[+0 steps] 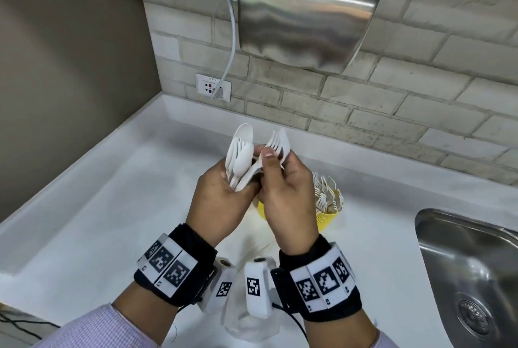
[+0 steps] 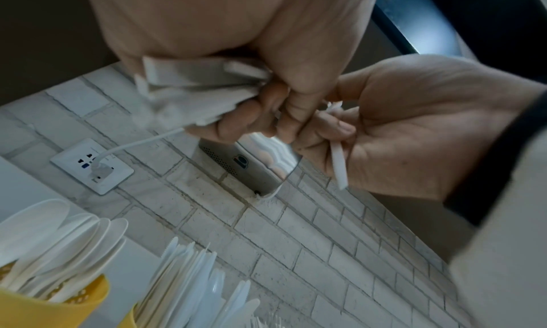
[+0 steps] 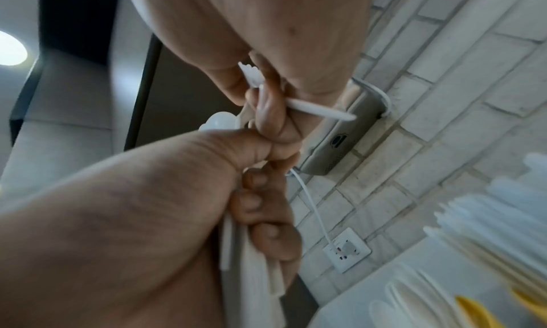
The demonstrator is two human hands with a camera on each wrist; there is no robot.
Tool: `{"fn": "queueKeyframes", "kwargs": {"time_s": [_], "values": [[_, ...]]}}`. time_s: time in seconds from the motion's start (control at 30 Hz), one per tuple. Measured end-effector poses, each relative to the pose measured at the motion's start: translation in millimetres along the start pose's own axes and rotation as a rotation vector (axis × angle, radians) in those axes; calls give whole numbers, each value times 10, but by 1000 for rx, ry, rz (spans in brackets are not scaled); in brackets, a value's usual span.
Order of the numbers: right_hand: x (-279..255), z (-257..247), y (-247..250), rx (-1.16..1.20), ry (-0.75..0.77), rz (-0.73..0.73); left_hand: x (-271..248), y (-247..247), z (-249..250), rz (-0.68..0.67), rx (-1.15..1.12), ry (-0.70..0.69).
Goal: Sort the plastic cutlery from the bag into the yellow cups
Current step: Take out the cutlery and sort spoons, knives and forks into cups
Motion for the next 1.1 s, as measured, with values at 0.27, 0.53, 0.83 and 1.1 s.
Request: {"fn": "queueKeyframes", "kwargs": {"time_s": [0.27, 0.53, 0.83, 1.1], "values": [[25, -28, 57, 371, -241, -131, 3, -50, -63, -113, -38, 31], [86, -149, 177, 501, -192, -250, -44, -112, -101, -292, -305, 168], [29, -30, 77, 418, -269, -316, -41, -157, -176, -283, -338, 228], [-108, 50, -57, 424, -293, -252, -58, -150, -138, -202, -335, 216]]}}
Point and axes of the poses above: each hand's wrist, its own x-axis towards the middle knuckle, its own y-axis out of the back of the hand, z = x × y, the point moved 6 cm from there along x, towards the middle knuckle, and after that the axes turned 3 degrees about -y, right-handed, at the moved point
